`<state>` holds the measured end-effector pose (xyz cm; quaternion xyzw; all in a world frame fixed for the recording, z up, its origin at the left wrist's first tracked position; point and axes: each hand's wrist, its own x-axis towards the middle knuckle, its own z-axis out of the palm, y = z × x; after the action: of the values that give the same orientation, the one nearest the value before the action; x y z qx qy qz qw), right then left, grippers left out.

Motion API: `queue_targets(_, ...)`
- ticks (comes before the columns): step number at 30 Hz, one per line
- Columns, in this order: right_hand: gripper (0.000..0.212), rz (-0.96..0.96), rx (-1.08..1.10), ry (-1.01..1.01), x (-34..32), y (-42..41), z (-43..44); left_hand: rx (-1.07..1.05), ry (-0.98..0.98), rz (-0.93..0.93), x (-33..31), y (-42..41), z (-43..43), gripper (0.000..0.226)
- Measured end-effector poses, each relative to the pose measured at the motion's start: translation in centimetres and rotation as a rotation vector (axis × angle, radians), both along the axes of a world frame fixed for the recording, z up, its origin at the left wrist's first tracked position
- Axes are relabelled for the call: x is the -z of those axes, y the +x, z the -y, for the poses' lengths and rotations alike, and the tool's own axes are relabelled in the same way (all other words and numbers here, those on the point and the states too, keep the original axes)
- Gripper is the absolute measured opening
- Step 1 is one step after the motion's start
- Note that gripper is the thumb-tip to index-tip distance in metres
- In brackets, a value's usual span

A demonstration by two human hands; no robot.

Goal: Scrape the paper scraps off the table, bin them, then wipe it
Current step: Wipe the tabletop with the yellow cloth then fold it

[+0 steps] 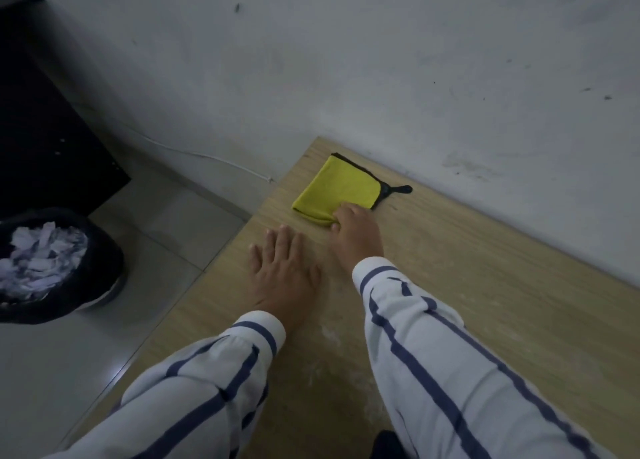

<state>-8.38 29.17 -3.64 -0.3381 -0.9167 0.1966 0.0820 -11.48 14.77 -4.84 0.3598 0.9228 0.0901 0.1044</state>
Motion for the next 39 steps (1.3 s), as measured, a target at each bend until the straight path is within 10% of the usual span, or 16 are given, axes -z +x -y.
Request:
queue_targets(24, 0.031, 0.001, -0.069, -0.039, 0.1, 24.4, 14.9, 0.146, 0.106, 0.216, -2.1, 9.5, 5.3, 0.052)
queue_targets(39, 0.063, 0.107, 0.095, -0.015, 1.7, 33.1, 12.2, 0.320, -0.069, -0.057, -0.4, 20.3, 4.3, 0.073)
